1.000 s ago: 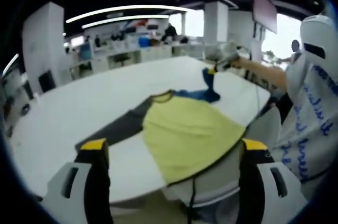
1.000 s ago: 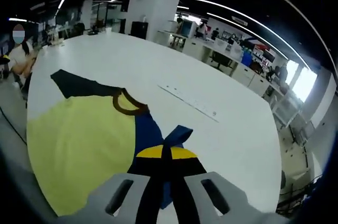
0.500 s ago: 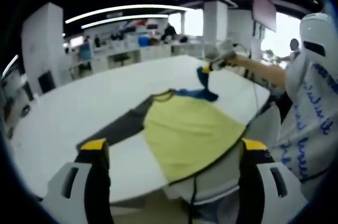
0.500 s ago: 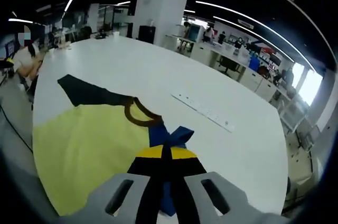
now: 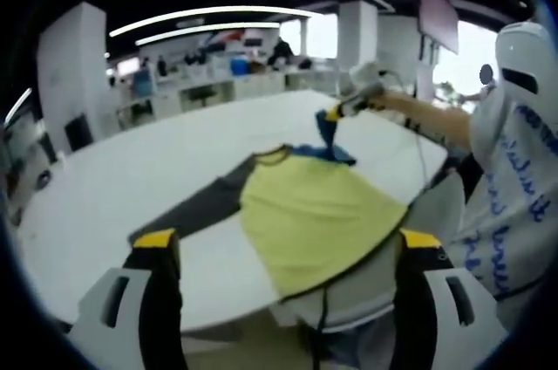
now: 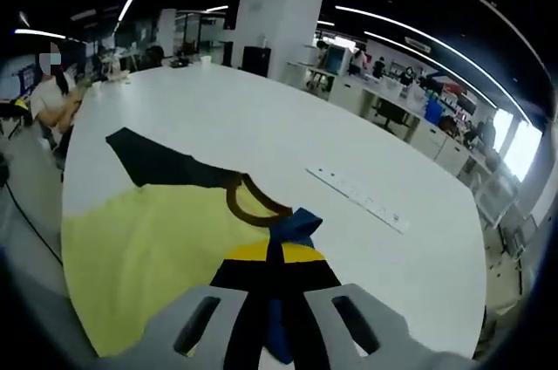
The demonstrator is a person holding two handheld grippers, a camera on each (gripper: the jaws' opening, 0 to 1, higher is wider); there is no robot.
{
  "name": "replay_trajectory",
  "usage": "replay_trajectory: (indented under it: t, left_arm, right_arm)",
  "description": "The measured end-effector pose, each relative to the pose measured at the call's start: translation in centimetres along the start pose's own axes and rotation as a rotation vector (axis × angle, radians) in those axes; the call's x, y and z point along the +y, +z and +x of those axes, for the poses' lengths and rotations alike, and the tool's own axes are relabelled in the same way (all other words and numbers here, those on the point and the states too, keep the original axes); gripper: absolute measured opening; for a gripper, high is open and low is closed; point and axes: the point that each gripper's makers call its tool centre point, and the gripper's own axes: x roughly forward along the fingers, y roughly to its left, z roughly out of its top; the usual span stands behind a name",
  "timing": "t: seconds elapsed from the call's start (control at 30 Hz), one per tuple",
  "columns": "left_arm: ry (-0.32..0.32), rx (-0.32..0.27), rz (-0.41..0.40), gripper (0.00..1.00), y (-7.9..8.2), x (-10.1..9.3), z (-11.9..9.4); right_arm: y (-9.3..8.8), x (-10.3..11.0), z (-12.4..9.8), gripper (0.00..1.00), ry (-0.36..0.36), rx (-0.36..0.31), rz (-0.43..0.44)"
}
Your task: Fold the garment on the visible template until the final outline fits inside the template.
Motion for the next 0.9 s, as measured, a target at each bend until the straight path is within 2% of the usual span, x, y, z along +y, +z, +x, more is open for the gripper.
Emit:
replay_trajectory:
  t: [0.43, 0.7, 0.9]
  left_arm:
    - [0.003, 0.012, -0.013, 0.99, -0.6, 0.5, -0.3]
    - [0.0, 0.012, -0.014, 1.0, -0.7, 0.7, -0.3]
    - [-0.003, 0.015, -0.009, 1.0, -0.7, 0.9, -0.2]
  right_arm:
    - [1.9, 2.1, 2.3, 0.02, 0.055, -0.018, -0.017]
    - [2.7, 3.3, 2.6, 0.02, 0.074, -0.03, -0.025]
    - [4.3, 4.1, 3.0, 0.02, 0.091, -0.053, -0.039]
